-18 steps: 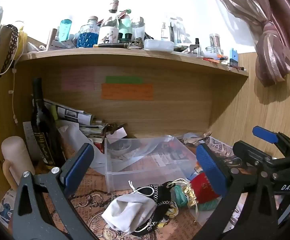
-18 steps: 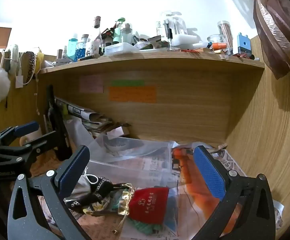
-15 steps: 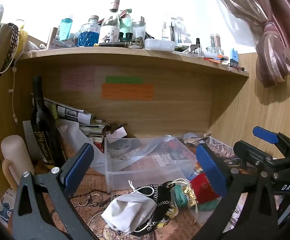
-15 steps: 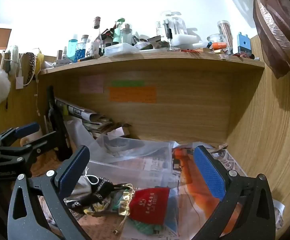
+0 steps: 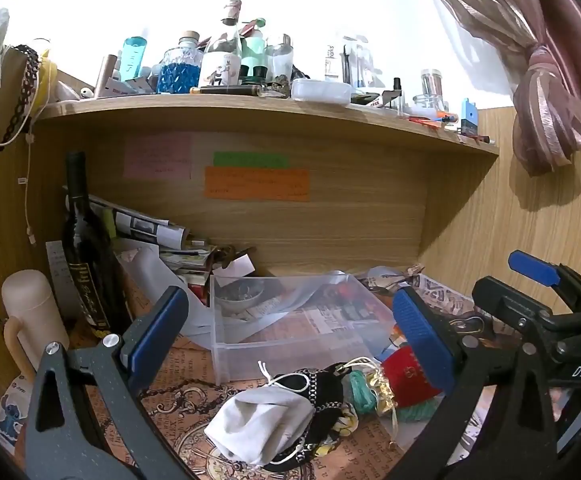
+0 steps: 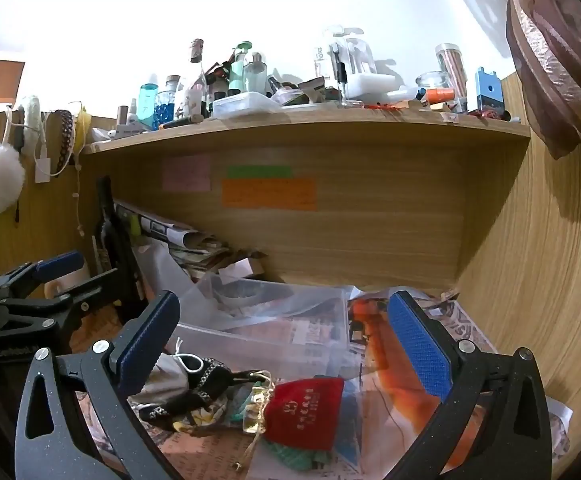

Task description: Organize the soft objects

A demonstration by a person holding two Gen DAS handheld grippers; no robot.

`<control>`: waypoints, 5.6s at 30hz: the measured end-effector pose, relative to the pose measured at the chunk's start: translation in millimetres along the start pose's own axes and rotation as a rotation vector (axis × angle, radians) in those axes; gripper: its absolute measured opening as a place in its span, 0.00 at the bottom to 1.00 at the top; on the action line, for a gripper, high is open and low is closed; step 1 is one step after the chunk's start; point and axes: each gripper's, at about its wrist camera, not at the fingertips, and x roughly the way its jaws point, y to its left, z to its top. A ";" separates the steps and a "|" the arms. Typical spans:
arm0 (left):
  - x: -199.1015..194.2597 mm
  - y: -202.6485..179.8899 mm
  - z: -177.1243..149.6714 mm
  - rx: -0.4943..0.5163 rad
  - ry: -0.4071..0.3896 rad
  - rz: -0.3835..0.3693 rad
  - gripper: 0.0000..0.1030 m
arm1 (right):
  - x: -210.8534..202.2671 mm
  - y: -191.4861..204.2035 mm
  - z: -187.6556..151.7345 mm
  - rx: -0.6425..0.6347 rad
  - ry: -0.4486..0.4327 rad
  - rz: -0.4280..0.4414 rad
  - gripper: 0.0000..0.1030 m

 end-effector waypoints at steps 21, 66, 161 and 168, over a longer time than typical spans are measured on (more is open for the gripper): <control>-1.0 -1.1 1.2 -0.006 -0.003 -0.004 1.00 | -2.4 0.7 0.4 0.011 -0.012 0.009 1.00; -0.9 -3.2 1.6 -0.007 -0.001 -0.005 1.00 | -5.8 2.5 3.1 0.021 -0.025 0.011 1.00; 102.9 31.9 15.9 -0.013 0.191 -0.056 0.19 | 81.1 -11.7 -18.9 0.025 0.283 0.260 0.05; 131.4 39.5 11.3 -0.018 0.243 -0.054 0.19 | 96.8 -2.3 -13.8 -0.037 0.302 0.233 0.05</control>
